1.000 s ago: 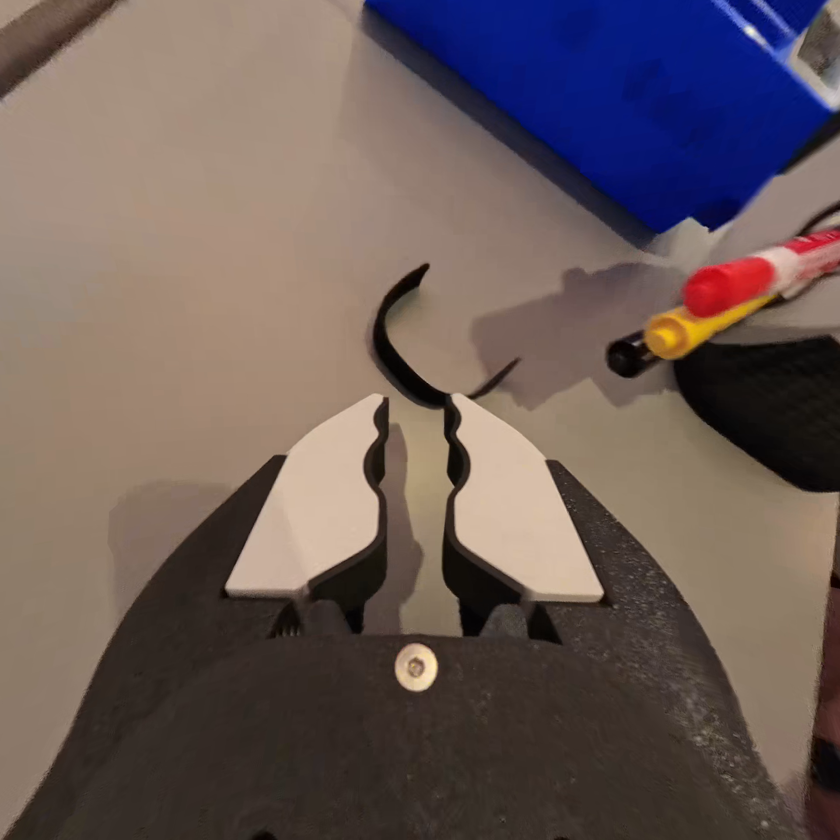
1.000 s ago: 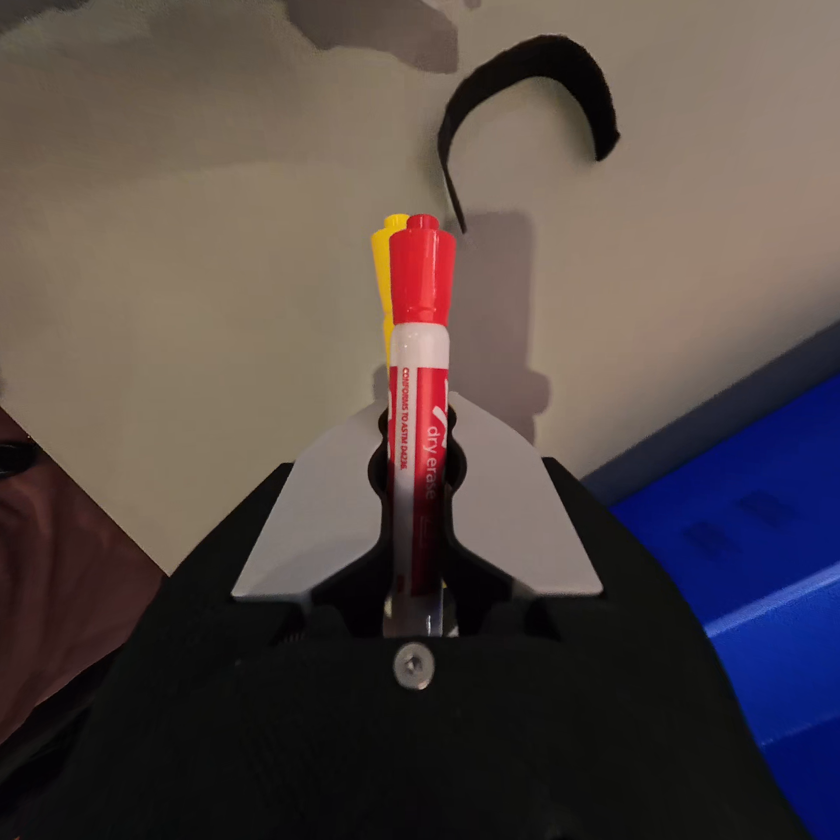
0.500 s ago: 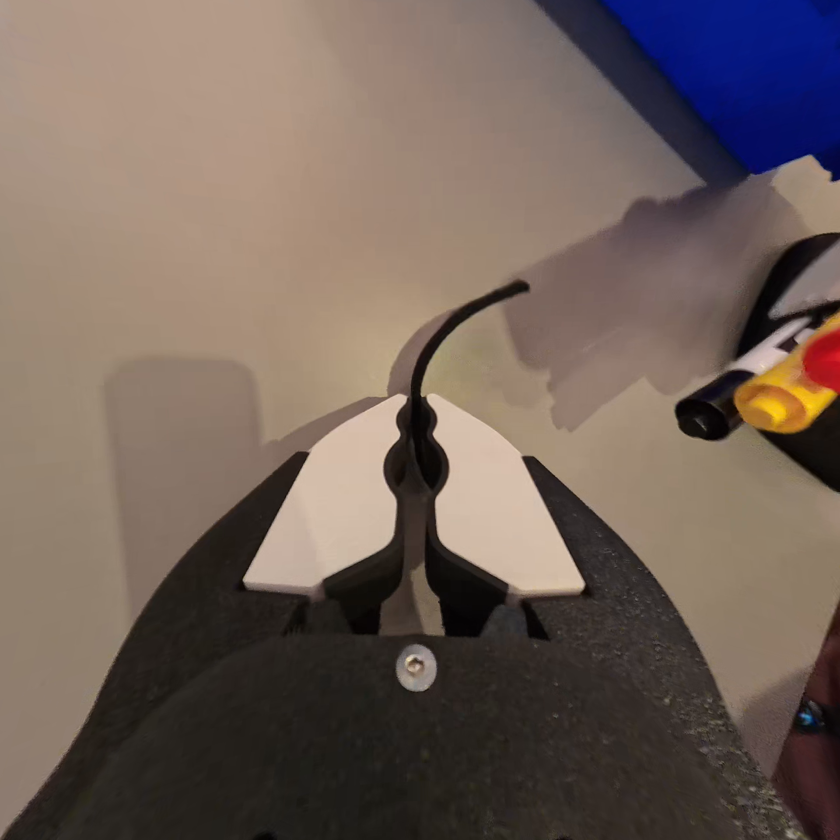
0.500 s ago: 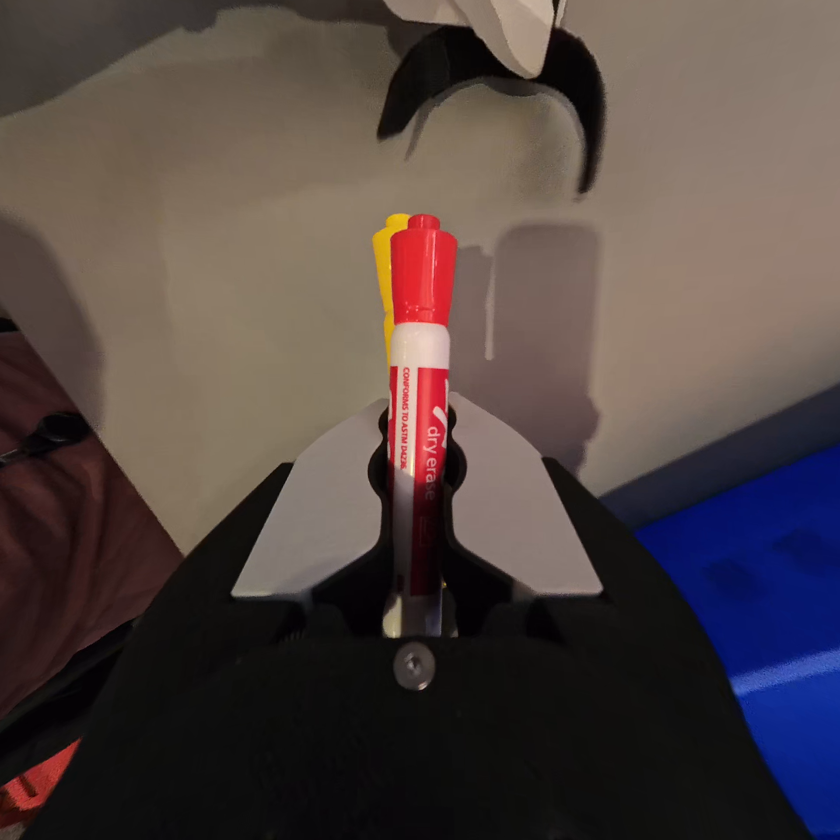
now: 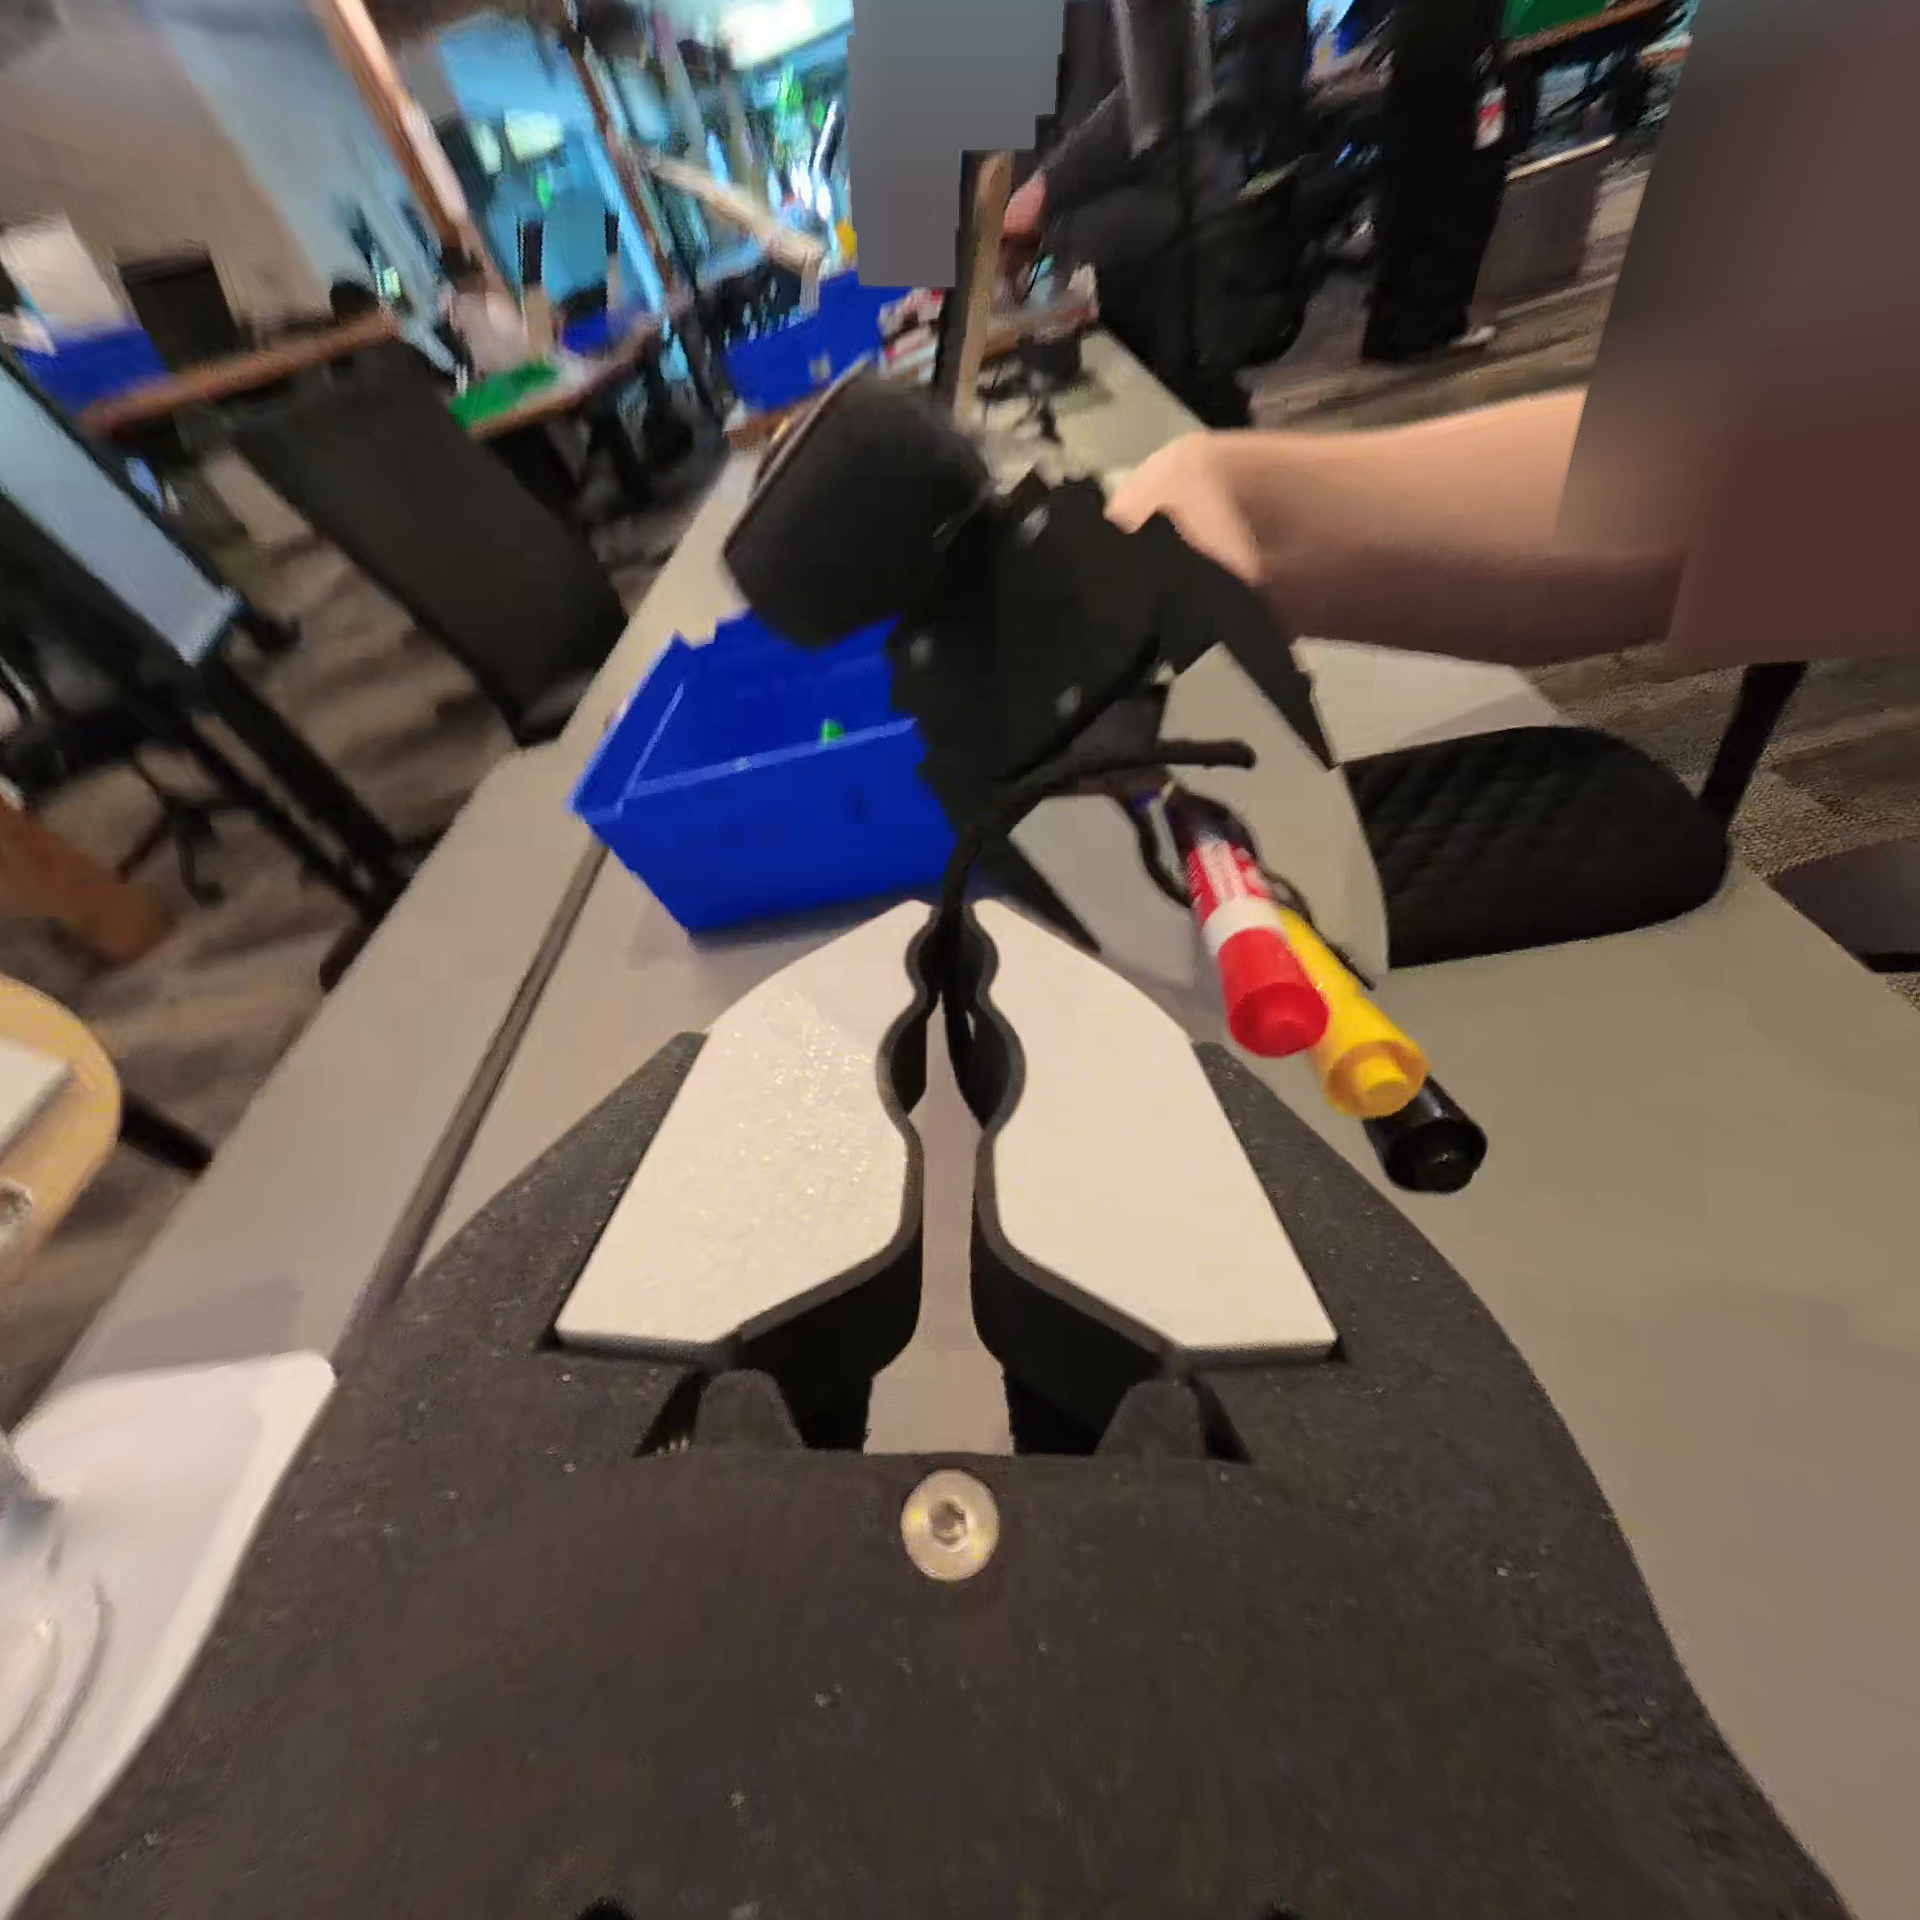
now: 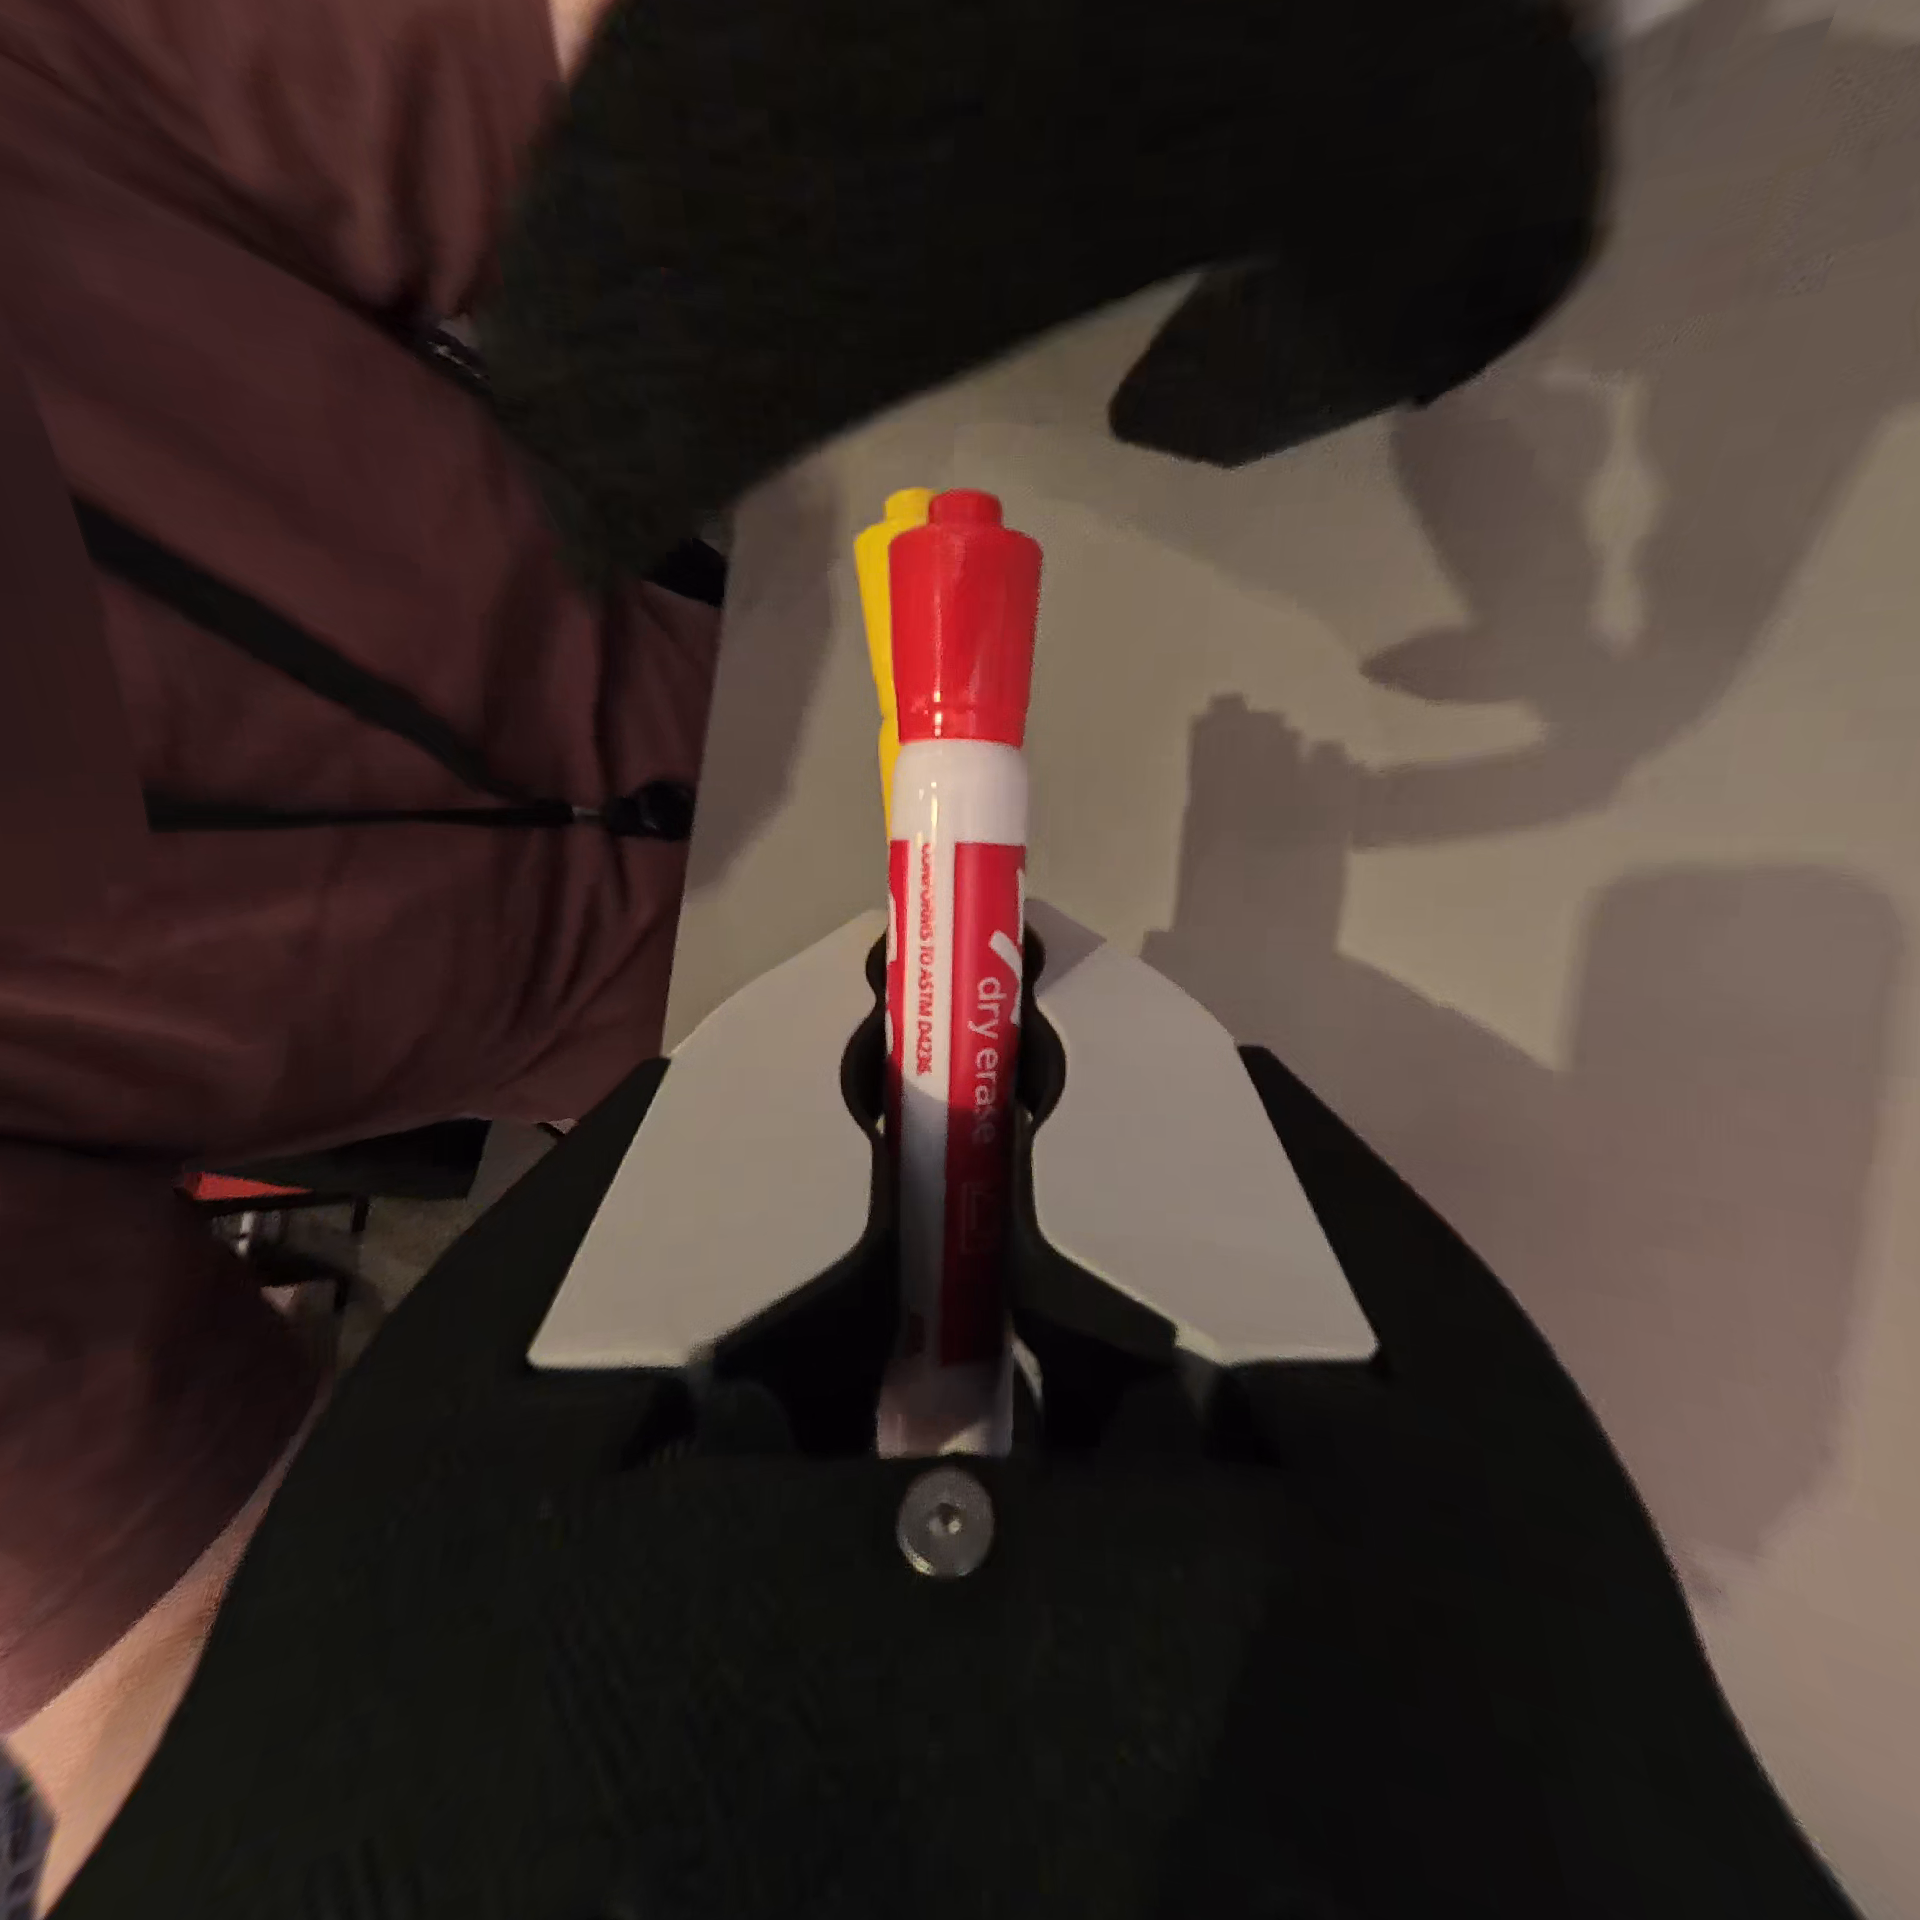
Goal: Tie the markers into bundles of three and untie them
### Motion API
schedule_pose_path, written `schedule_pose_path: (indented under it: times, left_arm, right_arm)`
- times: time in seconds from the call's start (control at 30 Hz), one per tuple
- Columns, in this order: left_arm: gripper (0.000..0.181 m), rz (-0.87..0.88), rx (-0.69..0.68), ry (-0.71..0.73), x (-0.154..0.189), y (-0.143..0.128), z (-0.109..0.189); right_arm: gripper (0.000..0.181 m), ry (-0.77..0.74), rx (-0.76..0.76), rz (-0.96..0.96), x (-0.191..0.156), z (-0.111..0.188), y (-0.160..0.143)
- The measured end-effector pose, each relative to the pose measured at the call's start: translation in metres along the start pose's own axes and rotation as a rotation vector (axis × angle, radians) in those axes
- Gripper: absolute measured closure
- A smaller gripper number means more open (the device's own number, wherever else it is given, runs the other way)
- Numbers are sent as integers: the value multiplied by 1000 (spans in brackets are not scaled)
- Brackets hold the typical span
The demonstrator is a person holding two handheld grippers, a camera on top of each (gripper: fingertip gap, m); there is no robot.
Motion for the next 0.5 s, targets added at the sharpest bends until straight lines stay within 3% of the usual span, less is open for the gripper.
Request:
schedule_pose_path:
  times: [0.27, 0.5]
  left_arm:
    - [179, -238, 14, -135, 29, 17, 9]
    - [179, -299, 18, -172, 35, 16, 16]
  right_arm:
    - [161, 146, -83, 115, -8, -10, 31]
    - [161, 80, -76, 211, -8, -6, 47]
Point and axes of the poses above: each gripper's, where its closed fingertips meet, z back along the fingers, y out of its top, x = y × z across the jaws, the point moved 5 cm from there along z, back along the fingers, and after that the axes turned 3 degrees about x, right-handed, at the moved point
